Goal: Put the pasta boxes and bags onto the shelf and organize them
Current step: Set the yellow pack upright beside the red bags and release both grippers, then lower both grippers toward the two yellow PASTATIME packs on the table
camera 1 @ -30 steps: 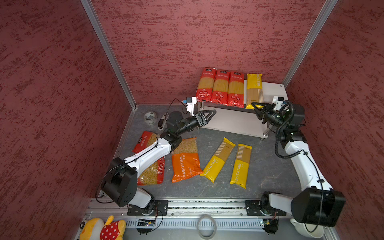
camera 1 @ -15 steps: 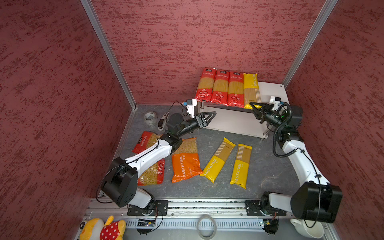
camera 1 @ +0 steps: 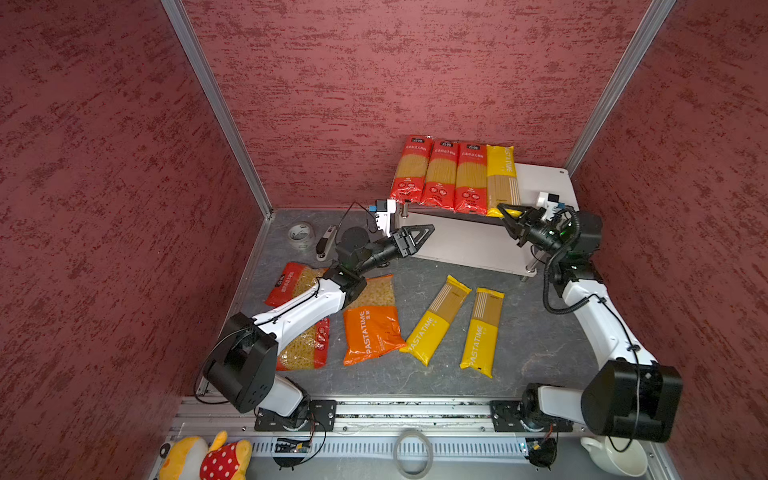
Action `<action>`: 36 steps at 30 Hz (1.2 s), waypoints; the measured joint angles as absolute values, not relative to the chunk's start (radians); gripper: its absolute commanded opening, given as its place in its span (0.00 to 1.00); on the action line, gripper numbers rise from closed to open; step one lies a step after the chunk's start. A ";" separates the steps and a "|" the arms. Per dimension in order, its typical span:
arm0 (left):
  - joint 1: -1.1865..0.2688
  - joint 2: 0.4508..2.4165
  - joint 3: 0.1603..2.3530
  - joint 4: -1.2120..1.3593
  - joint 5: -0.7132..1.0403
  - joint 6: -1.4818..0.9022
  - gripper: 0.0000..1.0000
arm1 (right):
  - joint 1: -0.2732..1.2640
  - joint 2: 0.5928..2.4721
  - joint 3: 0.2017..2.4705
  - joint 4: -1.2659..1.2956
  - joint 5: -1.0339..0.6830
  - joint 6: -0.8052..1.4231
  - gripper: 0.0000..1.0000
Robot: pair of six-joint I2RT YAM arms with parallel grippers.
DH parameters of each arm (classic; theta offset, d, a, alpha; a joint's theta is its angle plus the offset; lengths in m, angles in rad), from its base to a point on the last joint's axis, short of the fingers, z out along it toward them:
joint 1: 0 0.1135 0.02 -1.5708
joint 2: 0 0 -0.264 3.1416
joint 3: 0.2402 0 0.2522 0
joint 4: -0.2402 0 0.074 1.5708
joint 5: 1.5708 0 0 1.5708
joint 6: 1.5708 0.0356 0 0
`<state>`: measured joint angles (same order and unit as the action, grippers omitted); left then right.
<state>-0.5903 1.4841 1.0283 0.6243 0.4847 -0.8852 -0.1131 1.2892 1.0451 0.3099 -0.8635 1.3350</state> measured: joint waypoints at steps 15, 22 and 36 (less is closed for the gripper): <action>-0.599 1.484 1.011 0.597 0.468 -0.845 0.69 | -0.097 1.184 0.997 0.233 -0.862 1.152 0.55; -0.627 1.487 0.976 0.543 0.452 -0.790 0.69 | 0.023 1.044 0.849 0.189 -0.797 1.056 0.55; -0.751 1.570 0.920 0.395 0.373 -0.615 0.69 | 0.387 0.864 0.511 0.187 -0.363 0.913 0.51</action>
